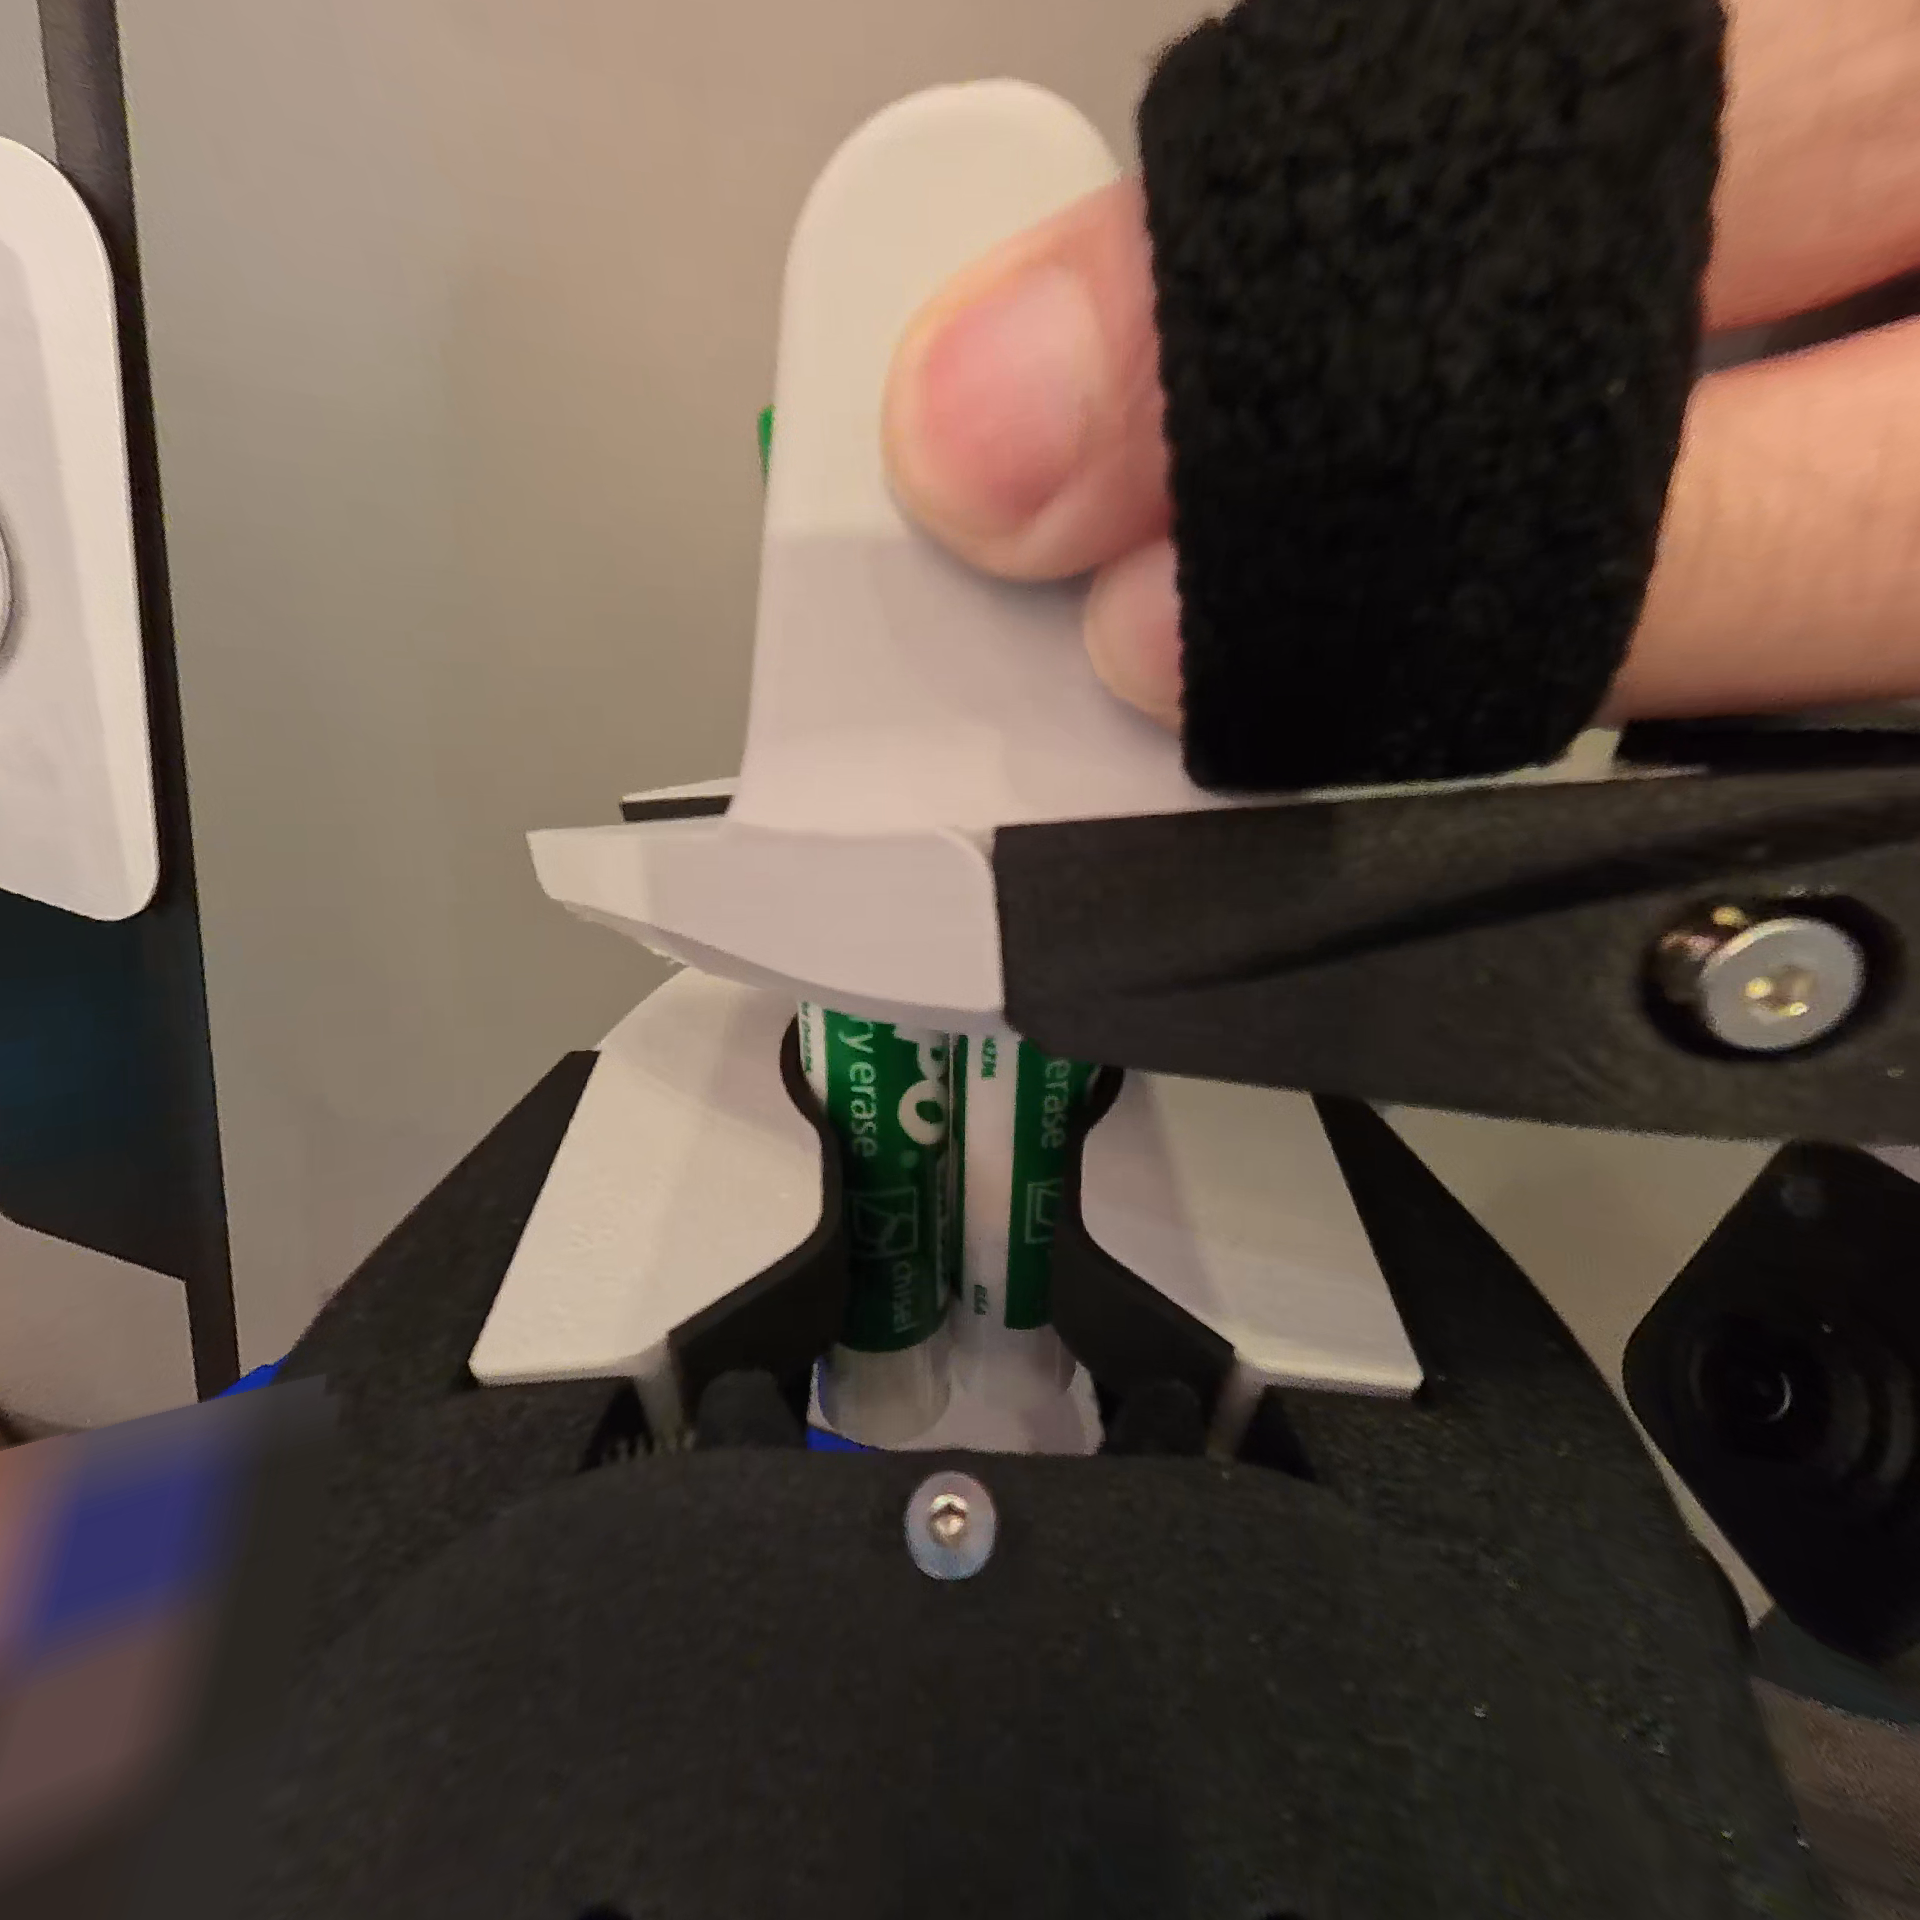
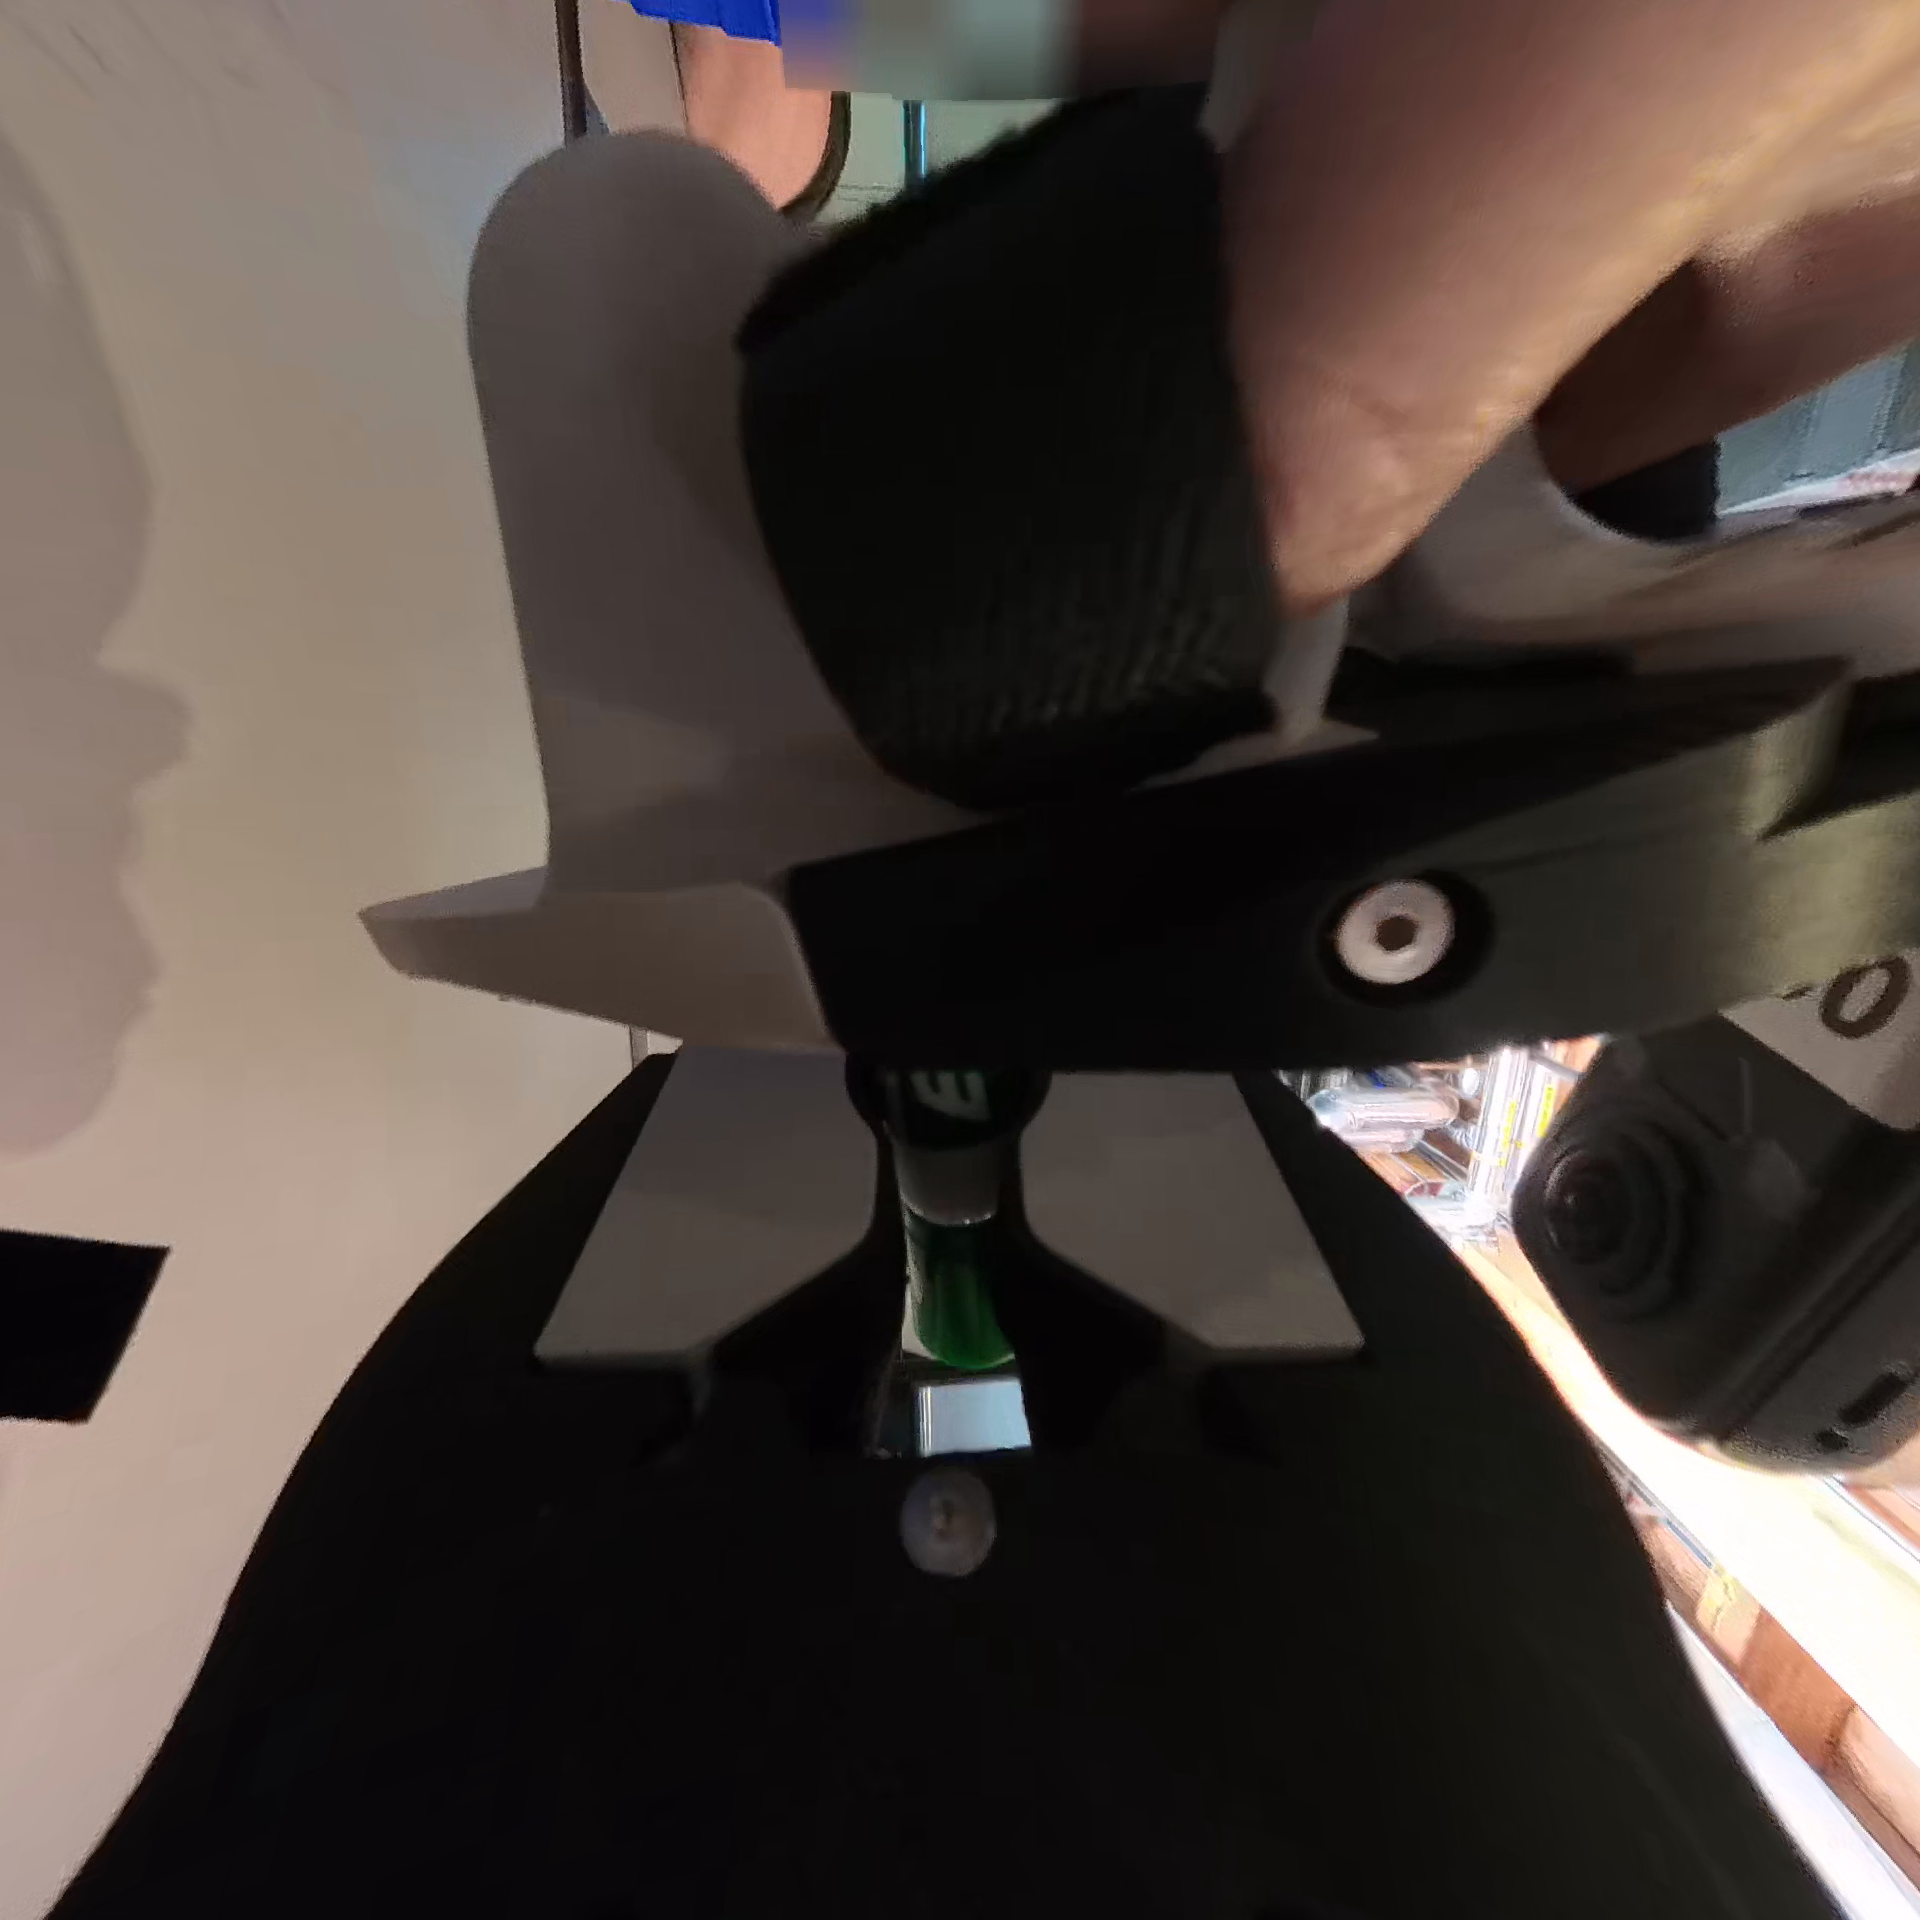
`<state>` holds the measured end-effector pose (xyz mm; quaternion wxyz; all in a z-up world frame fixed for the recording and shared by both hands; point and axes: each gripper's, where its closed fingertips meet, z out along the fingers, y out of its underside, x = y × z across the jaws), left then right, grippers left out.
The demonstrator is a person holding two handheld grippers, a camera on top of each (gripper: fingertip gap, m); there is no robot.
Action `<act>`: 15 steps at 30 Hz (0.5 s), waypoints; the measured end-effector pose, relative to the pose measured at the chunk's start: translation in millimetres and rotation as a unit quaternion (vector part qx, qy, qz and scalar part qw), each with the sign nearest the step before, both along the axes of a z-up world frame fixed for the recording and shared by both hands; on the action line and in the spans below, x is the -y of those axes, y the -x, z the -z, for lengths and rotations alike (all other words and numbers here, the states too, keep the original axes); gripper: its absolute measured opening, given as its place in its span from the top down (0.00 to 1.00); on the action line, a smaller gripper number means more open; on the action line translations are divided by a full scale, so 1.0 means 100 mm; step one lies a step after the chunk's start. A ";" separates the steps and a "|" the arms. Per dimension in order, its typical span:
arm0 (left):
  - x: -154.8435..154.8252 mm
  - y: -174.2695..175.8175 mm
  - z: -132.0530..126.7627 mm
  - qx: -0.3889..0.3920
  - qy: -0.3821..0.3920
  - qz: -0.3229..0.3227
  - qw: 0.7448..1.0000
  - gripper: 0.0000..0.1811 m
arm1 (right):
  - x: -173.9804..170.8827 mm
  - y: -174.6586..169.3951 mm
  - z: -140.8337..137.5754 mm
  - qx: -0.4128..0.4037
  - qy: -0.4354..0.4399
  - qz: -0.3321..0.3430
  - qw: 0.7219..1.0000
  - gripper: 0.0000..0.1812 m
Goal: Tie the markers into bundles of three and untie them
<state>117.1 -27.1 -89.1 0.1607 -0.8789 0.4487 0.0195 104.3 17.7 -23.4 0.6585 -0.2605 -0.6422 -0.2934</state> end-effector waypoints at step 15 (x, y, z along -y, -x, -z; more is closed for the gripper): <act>-0.02 0.01 0.05 0.006 -0.002 0.010 1.000 0.73 | -0.02 0.00 0.04 0.008 0.021 0.019 1.000 0.92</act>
